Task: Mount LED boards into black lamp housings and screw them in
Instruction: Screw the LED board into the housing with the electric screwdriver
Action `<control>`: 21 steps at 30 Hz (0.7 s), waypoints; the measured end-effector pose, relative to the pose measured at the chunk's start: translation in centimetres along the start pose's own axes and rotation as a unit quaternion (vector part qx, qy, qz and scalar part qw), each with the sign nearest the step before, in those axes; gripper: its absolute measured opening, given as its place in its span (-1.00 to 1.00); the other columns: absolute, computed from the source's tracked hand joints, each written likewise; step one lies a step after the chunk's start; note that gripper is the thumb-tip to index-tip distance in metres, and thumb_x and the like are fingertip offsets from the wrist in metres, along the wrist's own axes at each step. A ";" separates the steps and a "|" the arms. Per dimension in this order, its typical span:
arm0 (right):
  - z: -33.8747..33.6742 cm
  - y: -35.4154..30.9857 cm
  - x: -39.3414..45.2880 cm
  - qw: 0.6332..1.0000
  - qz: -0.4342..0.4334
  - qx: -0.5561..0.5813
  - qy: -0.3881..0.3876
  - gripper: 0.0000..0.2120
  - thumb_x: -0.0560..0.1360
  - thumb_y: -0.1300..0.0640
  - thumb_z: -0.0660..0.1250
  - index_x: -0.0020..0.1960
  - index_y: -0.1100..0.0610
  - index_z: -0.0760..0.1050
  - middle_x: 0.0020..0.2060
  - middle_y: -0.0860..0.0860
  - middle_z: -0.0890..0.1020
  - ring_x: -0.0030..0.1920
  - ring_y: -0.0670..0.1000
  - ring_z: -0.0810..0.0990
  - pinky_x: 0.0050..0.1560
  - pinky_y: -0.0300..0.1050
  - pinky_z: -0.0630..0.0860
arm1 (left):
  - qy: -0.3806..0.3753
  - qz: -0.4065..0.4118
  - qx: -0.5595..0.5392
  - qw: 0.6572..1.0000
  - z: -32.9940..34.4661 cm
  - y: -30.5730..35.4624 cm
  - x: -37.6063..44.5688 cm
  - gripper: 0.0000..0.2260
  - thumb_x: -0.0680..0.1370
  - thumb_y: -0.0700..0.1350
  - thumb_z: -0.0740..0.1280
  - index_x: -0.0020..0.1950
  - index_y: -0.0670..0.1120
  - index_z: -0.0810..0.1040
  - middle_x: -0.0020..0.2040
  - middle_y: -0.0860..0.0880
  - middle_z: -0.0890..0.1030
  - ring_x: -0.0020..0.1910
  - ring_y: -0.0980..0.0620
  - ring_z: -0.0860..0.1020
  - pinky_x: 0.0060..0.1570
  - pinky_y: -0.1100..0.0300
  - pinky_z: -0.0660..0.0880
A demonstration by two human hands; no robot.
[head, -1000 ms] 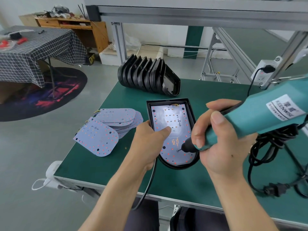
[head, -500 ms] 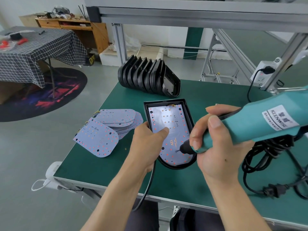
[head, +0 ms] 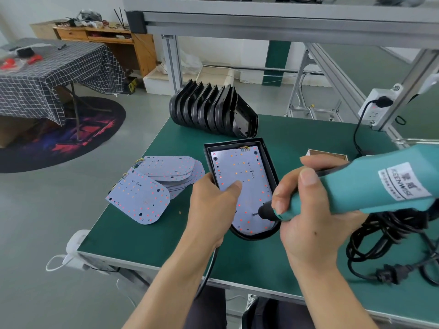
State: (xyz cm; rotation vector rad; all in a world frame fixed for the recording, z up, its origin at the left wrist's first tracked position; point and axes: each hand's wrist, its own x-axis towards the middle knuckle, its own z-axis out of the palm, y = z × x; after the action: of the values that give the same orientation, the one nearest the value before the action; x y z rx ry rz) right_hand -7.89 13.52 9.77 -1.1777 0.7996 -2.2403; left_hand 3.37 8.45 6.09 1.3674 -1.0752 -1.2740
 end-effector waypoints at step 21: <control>-0.4 -0.1 0.1 1.000 0.007 0.000 -0.007 -0.94 0.52 0.16 0.30 -0.11 0.08 0.43 -0.48 0.05 0.51 -0.58 0.05 0.39 -0.41 -0.27 0.38 | 0.003 0.005 0.022 1.000 0.1 -0.1 -0.2 -0.72 0.40 0.01 0.39 0.05 -0.04 0.66 -0.07 0.07 0.76 -0.04 -0.09 0.74 0.06 -0.22 0.66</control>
State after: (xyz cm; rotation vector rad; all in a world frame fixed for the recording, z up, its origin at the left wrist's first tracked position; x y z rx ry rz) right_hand -8.29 13.65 9.67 -1.1835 0.7992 -2.2188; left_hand 3.26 8.69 5.99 1.3962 -1.1102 -1.2442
